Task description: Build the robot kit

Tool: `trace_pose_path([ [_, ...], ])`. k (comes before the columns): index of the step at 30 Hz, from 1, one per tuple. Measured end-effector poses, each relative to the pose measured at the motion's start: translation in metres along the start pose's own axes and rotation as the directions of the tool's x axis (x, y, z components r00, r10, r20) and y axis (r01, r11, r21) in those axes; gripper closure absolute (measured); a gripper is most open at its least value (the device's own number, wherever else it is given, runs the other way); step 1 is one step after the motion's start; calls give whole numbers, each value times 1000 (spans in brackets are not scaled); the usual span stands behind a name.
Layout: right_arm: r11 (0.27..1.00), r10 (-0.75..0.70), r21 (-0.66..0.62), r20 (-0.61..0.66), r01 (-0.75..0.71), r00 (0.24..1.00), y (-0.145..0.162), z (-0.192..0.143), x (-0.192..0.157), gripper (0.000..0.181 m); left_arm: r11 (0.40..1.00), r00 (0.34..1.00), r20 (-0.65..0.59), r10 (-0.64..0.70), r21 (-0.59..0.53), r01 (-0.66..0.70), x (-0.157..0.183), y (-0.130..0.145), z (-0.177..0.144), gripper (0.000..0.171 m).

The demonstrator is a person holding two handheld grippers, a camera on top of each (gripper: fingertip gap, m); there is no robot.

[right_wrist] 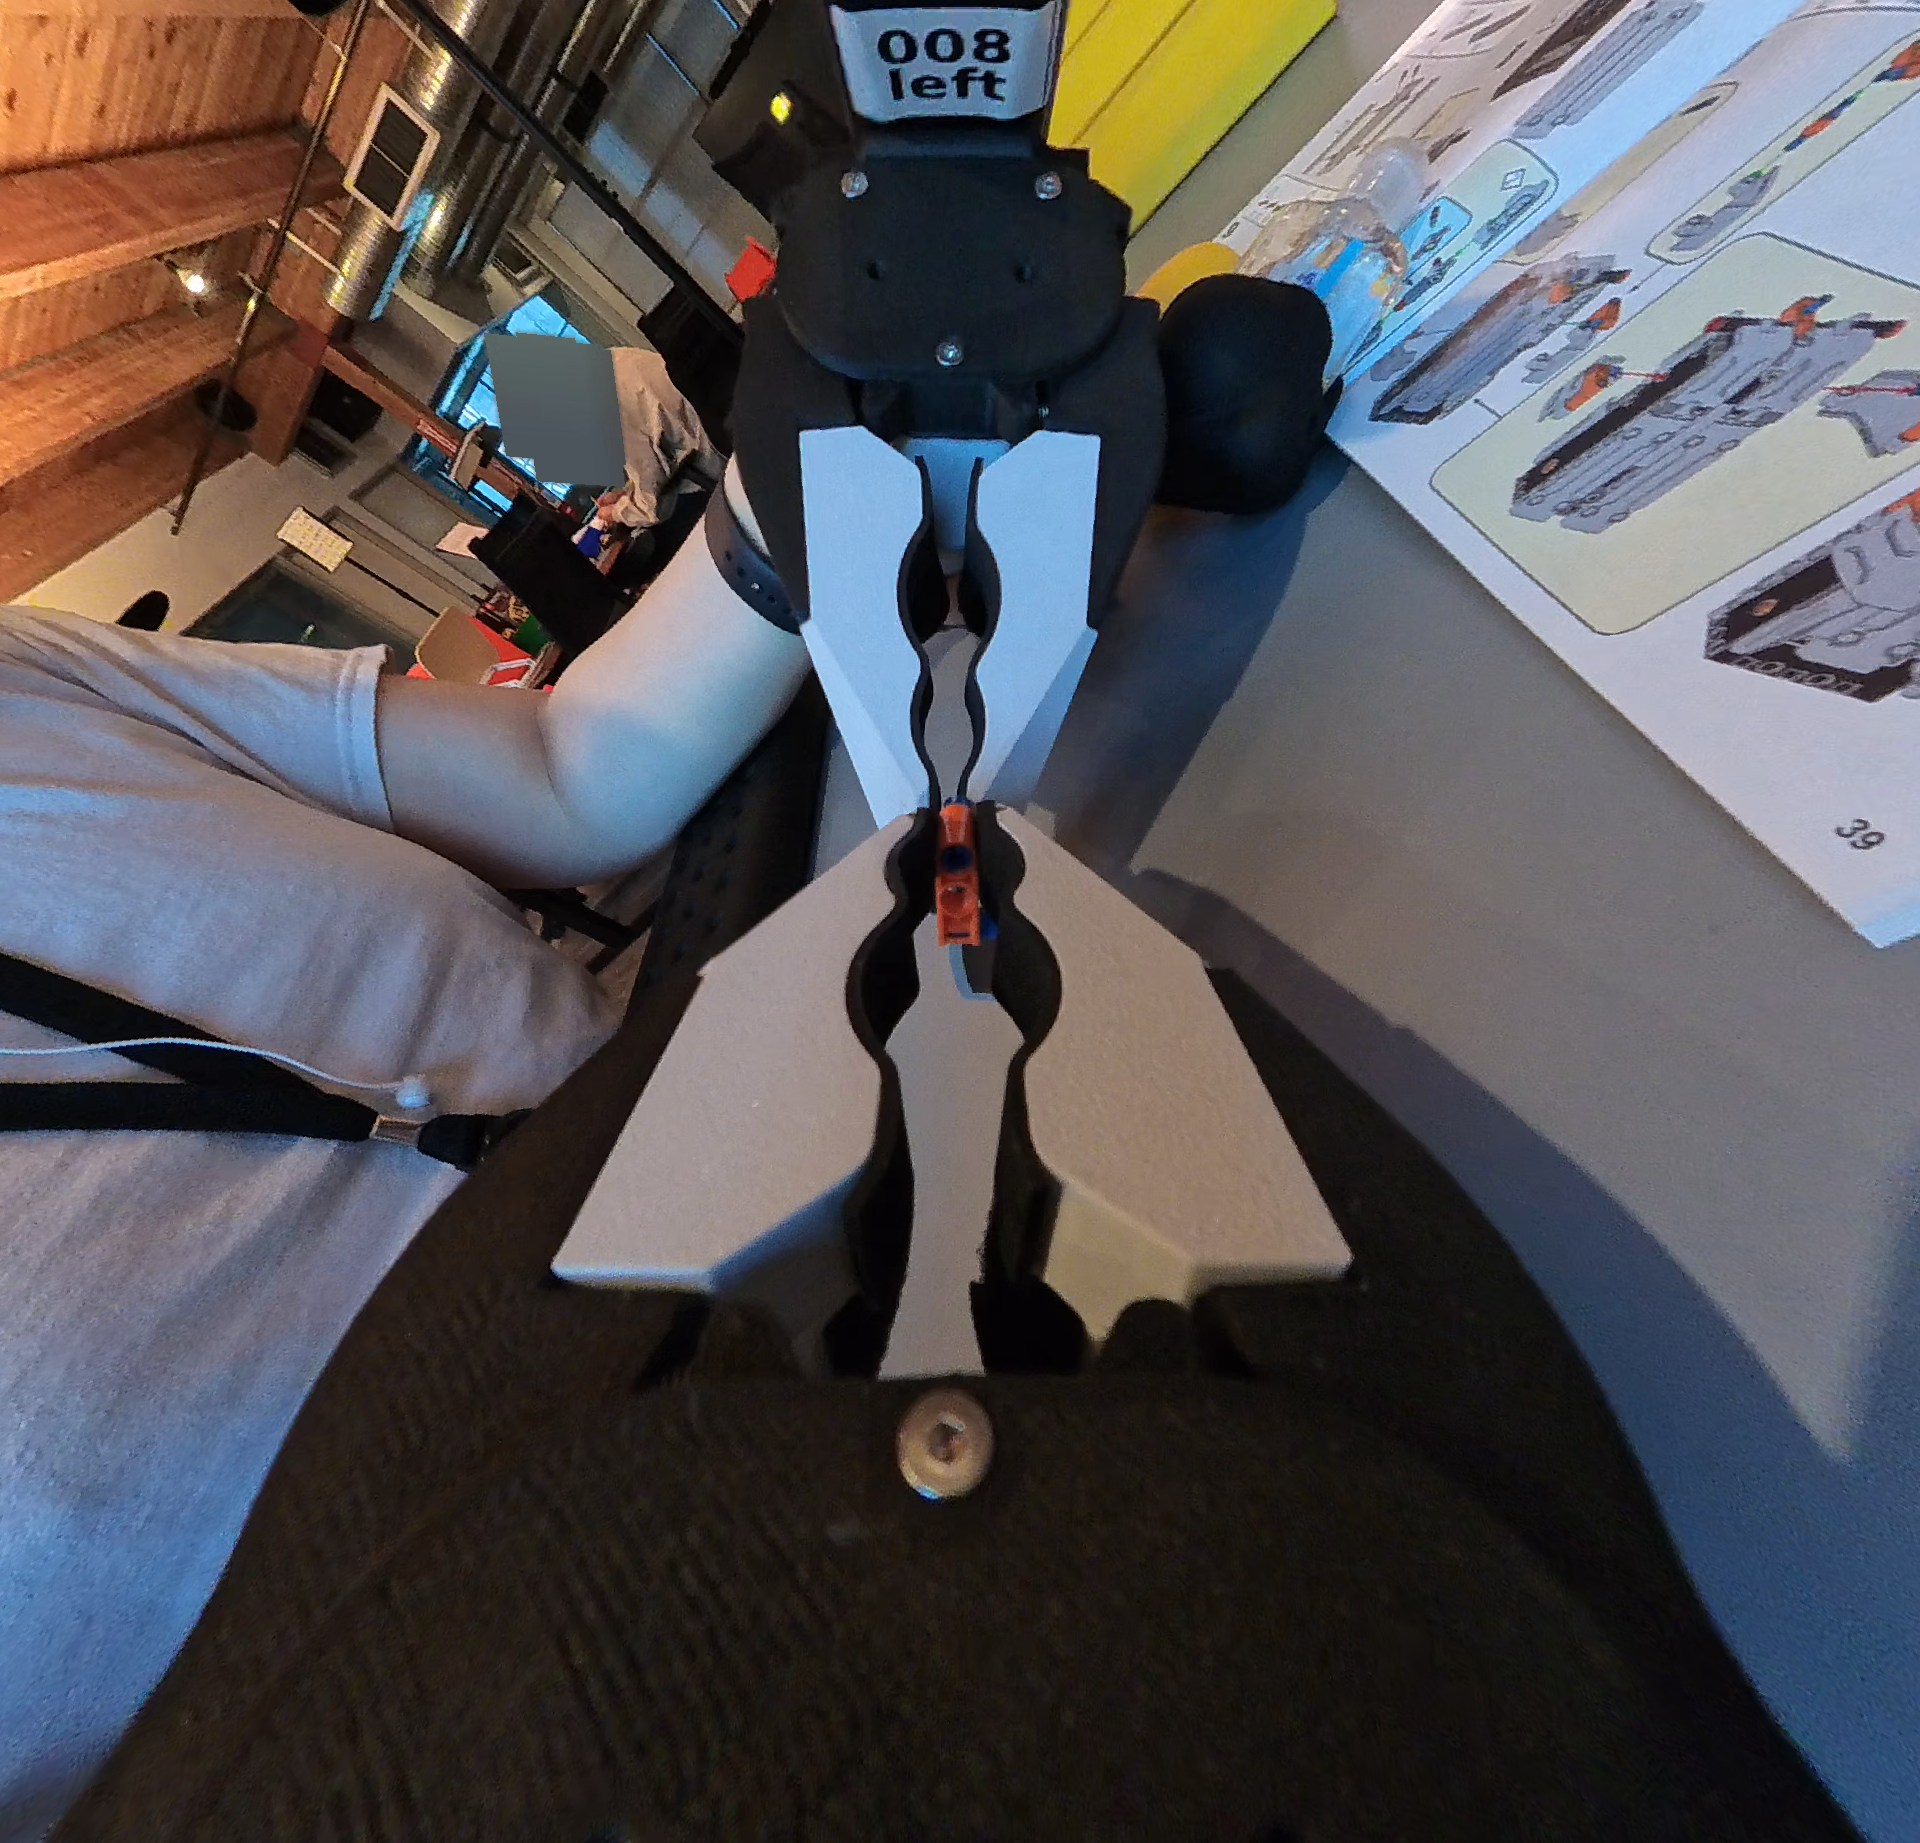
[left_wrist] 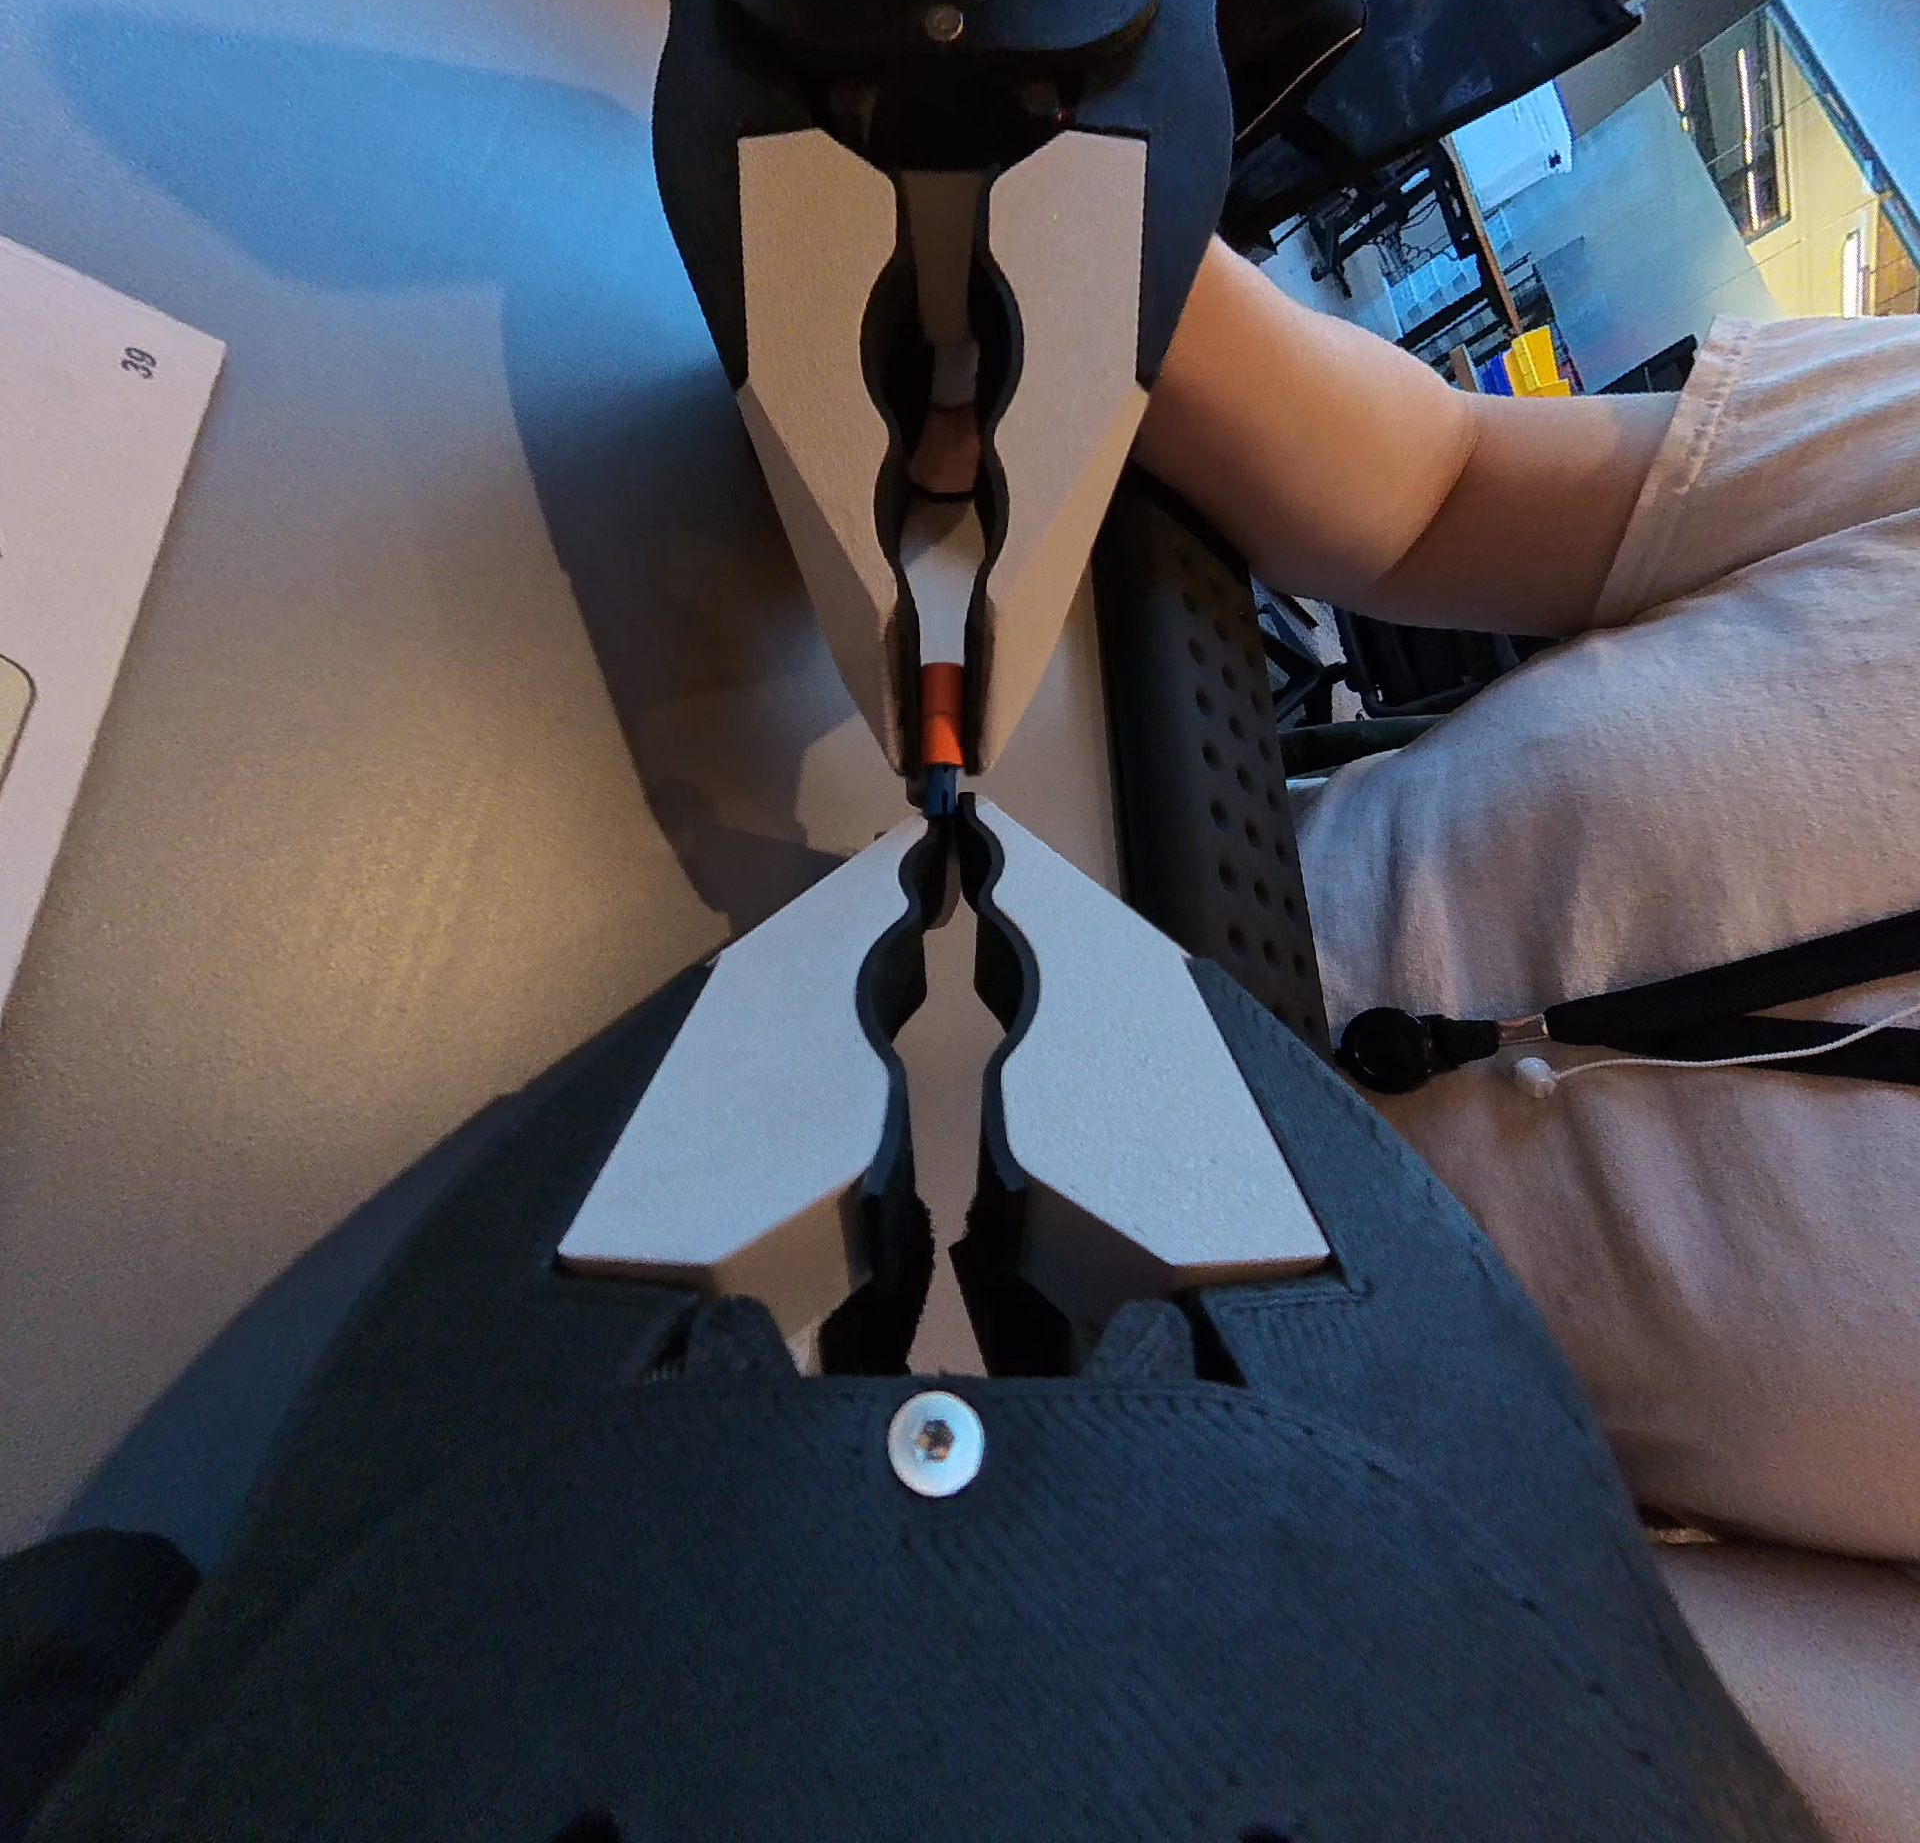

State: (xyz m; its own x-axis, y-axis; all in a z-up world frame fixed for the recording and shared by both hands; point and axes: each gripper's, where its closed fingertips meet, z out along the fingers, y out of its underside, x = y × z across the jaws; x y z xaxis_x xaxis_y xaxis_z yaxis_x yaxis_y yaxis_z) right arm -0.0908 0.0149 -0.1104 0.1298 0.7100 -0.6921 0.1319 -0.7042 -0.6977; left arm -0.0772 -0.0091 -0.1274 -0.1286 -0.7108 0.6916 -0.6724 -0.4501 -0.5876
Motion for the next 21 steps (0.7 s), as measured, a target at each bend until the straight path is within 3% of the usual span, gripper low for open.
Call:
trace_pose_path([
  [6, 995, 24, 97, 13, -25, 1000, -16, -14, -1, 176, 999, 1000, -9, 10, 53, -10, 1, -7, -8, 171],
  [12, 984, 128, 118, 42, -132, 991, -14, -12, 3, 176, 996, 999, -15, 31, 89, -29, 3, -12, -13, 171],
  [21, 982, 117, 141, 70, -126, 991, -17, -13, -2, 176, 990, 998, -53, 40, 137, -32, 7, -19, -17, 171],
])
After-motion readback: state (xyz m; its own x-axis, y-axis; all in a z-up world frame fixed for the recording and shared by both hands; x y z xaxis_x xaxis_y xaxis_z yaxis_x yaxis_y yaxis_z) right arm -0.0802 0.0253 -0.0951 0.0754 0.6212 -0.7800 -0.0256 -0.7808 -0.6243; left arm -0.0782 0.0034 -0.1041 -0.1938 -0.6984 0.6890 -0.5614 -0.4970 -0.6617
